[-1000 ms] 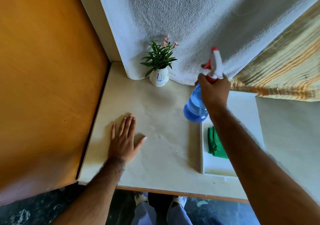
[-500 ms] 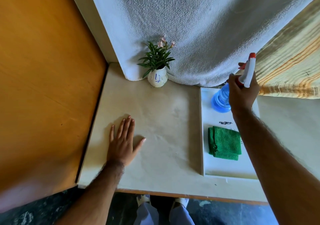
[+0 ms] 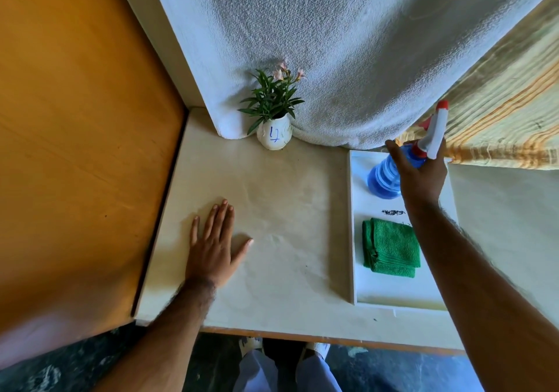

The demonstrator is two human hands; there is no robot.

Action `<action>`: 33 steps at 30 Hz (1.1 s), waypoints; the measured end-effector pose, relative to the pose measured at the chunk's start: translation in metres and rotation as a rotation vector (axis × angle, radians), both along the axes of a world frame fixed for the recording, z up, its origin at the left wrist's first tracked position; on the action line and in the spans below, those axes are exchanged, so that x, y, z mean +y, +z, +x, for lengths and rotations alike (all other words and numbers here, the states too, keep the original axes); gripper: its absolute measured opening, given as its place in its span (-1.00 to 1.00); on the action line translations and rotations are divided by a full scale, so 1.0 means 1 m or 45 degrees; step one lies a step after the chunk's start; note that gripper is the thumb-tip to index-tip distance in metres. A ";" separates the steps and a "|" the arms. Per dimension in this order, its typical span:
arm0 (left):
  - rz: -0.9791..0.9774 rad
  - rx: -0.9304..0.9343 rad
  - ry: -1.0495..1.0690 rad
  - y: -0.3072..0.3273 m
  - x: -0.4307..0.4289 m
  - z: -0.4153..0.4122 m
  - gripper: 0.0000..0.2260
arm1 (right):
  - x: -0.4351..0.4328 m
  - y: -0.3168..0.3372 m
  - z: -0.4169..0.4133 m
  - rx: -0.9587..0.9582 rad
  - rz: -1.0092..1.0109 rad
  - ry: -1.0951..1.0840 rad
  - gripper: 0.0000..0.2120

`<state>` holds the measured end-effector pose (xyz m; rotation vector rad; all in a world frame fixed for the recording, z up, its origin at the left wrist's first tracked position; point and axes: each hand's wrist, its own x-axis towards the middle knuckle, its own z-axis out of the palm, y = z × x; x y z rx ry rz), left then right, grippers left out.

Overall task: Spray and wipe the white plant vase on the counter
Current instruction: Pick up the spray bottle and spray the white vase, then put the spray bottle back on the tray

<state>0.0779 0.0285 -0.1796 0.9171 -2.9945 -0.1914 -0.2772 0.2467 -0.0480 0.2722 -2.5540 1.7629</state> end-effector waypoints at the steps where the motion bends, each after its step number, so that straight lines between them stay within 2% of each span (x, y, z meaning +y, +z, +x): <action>1: -0.005 0.001 -0.001 0.000 0.000 0.000 -0.17 | 0.005 -0.001 0.006 0.017 0.018 0.031 -0.47; 4: -0.023 0.027 -0.003 0.001 0.002 0.000 -0.18 | 0.030 -0.014 0.031 0.080 0.080 0.059 -0.29; 6: -0.029 0.060 0.001 0.002 0.002 0.000 -0.19 | 0.053 -0.025 0.055 0.168 0.308 0.094 -0.15; 10: -0.040 0.126 0.006 0.002 0.003 0.000 -0.22 | 0.104 -0.046 0.097 0.441 0.829 0.514 -0.09; 14: -0.054 0.142 0.002 0.002 0.004 0.000 -0.22 | 0.139 -0.072 0.113 0.520 1.074 0.796 -0.13; 18: -0.055 0.134 0.003 0.002 0.003 -0.001 -0.21 | 0.148 -0.079 0.112 0.595 1.169 0.854 -0.28; 21: -0.057 0.133 0.005 0.002 0.003 -0.001 -0.21 | 0.142 -0.082 0.106 0.608 1.215 0.834 -0.18; 27: -0.069 0.146 0.009 0.001 0.004 0.000 -0.23 | 0.135 -0.082 0.104 0.526 1.198 0.735 -0.25; 30: -0.059 0.142 0.008 0.001 0.004 -0.001 -0.22 | 0.123 -0.066 0.108 0.453 1.147 0.623 -0.28; 33: -0.052 0.122 0.014 0.002 0.003 -0.002 -0.22 | 0.089 -0.045 0.112 0.591 0.978 0.665 -0.34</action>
